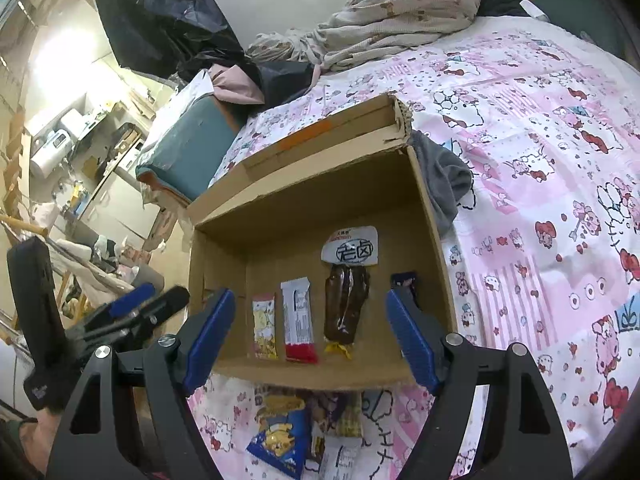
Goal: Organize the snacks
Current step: 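Withdraw both tools from the box toward the remaining snacks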
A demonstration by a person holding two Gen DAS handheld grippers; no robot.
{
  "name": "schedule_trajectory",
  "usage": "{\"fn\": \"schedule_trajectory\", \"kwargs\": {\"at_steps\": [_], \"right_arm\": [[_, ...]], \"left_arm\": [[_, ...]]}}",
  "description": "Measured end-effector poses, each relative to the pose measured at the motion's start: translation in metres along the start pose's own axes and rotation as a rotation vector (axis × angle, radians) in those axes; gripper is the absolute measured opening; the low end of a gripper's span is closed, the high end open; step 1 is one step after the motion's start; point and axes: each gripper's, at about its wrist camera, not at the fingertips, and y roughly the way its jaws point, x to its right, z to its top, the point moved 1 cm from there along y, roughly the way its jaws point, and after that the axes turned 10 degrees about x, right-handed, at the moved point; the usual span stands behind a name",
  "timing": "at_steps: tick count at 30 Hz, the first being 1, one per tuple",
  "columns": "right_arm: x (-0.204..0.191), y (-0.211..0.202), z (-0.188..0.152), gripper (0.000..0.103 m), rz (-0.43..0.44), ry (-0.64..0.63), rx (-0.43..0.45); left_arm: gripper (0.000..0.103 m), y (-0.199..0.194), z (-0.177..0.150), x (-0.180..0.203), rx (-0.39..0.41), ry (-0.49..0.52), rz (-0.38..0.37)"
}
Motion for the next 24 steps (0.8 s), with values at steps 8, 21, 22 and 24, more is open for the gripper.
{"fn": "schedule_trajectory", "kwargs": {"at_steps": [8,21,22,24], "right_arm": [[0.006,-0.02,-0.024,0.08,-0.037,0.033,-0.035],[0.005,-0.043,-0.062,0.08,-0.053,0.088,-0.082],[0.005,-0.043,-0.065,0.081,-0.051,0.098,-0.086],[0.005,-0.041,-0.071,0.083,-0.064,0.101,-0.103]], "left_arm": [[0.087,-0.032,-0.011,-0.014,0.046,-0.027,0.008],[0.087,-0.05,-0.049,-0.028,-0.038,-0.09,0.035],[0.087,-0.051,-0.052,-0.028,-0.043,-0.095,0.035],[0.087,-0.052,-0.057,-0.029,-0.055,-0.1,0.037]]}}
